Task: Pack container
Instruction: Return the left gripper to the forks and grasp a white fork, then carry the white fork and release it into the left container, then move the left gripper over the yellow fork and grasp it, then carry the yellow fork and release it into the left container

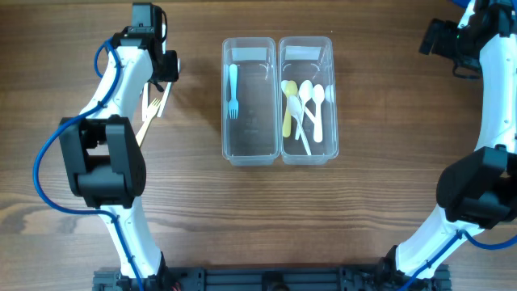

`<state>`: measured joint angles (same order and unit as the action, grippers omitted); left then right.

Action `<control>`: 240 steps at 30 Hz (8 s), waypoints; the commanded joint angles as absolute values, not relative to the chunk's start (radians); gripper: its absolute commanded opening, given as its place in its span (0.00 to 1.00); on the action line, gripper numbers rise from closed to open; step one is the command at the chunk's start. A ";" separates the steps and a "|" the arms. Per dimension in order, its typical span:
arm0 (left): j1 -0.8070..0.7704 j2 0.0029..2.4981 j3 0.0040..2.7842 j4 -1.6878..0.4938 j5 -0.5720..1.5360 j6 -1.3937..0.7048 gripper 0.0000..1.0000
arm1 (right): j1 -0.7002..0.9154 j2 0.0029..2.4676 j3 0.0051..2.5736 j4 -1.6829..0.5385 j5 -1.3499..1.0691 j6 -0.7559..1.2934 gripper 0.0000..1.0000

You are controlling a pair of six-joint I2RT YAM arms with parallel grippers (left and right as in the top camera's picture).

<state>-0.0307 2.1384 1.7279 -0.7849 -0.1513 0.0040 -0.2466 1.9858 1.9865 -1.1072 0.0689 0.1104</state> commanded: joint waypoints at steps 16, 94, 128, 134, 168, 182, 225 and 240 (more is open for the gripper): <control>-0.030 2.241 1.733 -0.776 -0.079 0.117 0.50 | -0.245 1.979 2.001 -1.106 0.082 0.105 1.00; -0.501 2.018 1.780 -0.957 0.026 -0.300 0.07 | -0.242 1.979 2.001 -1.104 0.082 0.105 1.00; -0.053 1.835 1.780 -1.206 -0.054 -0.169 0.41 | -0.242 1.979 2.001 -1.104 0.082 0.105 1.00; -0.028 1.835 1.769 -1.227 -0.054 -0.081 0.41 | -0.242 1.979 2.001 -1.104 0.082 0.105 1.00; 0.099 1.868 1.198 -0.615 -0.038 0.075 0.41 | -0.242 1.979 2.001 -1.104 0.082 0.105 1.00; 0.099 1.981 1.198 -0.613 -0.038 0.075 0.38 | -0.242 1.979 2.001 -1.104 0.082 0.105 1.00; 0.007 1.829 1.563 -0.884 0.106 -0.041 0.04 | -0.242 1.979 2.001 -1.103 0.082 0.105 1.00; -0.368 1.817 1.627 -0.866 0.168 -0.334 0.04 | -0.242 1.979 2.001 -1.104 0.082 0.105 1.00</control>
